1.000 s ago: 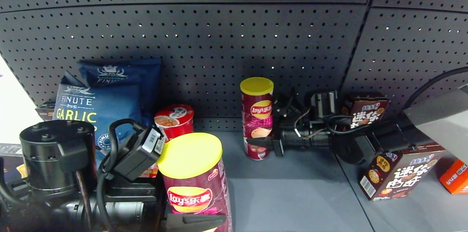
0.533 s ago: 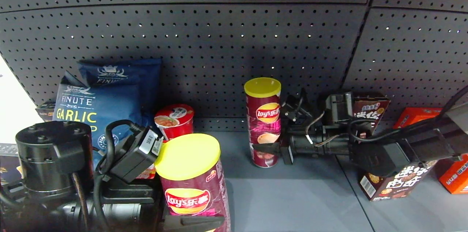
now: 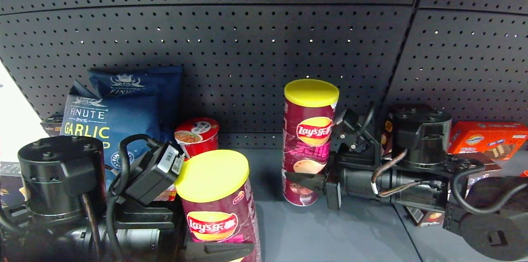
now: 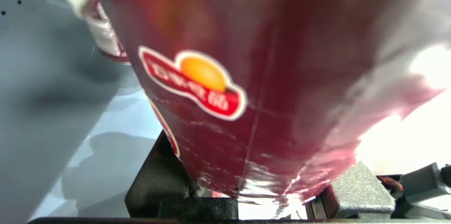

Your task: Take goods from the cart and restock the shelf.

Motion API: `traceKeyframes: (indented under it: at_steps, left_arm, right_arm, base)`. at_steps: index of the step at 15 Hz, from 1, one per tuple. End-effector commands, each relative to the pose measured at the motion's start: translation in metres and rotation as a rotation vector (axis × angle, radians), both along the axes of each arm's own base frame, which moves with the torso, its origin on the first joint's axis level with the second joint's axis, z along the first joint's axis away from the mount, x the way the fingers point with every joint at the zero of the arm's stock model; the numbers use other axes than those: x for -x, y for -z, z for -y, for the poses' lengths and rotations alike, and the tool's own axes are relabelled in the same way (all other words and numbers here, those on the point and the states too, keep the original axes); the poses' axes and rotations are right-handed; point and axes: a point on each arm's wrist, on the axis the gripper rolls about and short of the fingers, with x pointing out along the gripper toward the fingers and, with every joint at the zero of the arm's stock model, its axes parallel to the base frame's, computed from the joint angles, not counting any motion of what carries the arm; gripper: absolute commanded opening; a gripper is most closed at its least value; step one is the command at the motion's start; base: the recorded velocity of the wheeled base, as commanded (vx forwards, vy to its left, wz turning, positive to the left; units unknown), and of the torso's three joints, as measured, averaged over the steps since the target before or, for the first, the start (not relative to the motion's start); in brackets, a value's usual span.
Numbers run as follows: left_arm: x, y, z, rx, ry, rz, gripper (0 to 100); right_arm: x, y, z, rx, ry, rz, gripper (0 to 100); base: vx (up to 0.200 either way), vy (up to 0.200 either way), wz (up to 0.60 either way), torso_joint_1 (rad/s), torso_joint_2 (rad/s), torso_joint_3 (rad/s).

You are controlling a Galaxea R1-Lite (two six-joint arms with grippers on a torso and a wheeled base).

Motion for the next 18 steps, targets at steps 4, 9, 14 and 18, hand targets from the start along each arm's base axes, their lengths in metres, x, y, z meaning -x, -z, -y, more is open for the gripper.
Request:
traceKeyframes:
  at_steps: [4,9,14,18]
  left_arm:
    - [-0.001,0.001,0.0,-0.004,-0.005,-0.006,0]
    - [-0.001,0.002,0.0,-0.005,-0.006,-0.01,0]
    - [-0.002,0.002,0.0,-0.008,-0.017,-0.013,0]
    - [-0.004,0.003,-0.001,-0.009,-0.024,-0.016,0]
  right_arm:
    - [0.029,0.011,0.021,-0.005,-0.005,-0.011,0]
    - [0.041,0.021,0.031,0.002,-0.003,-0.022,0]
    - [0.043,0.042,0.033,0.024,-0.003,-0.047,0]
    - [0.038,0.058,0.029,0.034,-0.002,-0.056,0]
  base:
    - [0.0,0.0,0.0,0.0,0.0,0.0]
    - [0.0,0.0,0.0,0.0,0.0,0.0]
    - [0.0,0.0,0.0,0.0,0.0,0.0]
    - [0.0,0.0,0.0,0.0,0.0,0.0]
